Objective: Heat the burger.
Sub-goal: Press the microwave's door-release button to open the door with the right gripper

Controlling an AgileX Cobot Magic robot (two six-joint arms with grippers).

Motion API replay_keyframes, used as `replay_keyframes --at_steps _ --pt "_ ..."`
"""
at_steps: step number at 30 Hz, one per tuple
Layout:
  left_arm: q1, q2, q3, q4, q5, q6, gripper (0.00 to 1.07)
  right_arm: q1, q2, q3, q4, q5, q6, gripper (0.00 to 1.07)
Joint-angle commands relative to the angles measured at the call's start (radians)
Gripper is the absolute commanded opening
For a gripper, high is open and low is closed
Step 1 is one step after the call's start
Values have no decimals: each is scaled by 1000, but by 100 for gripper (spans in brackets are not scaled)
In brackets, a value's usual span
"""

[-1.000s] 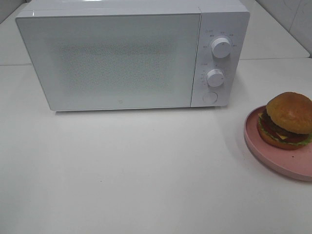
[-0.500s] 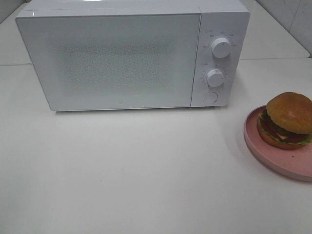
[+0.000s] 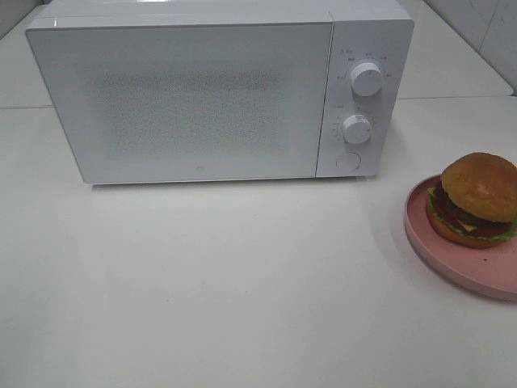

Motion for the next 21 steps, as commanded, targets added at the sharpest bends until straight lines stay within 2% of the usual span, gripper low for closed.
replay_keyframes --at_steps 1,15,21 --pt "3 -21 3 -2 -10 -2 0 -4 -25 0 3 -12 -2 61" --pt "3 -21 3 -2 -10 -2 0 -4 -25 0 3 -14 -2 60" --pt "3 -21 3 -2 -10 -2 0 -4 64 -26 3 -80 -2 56"
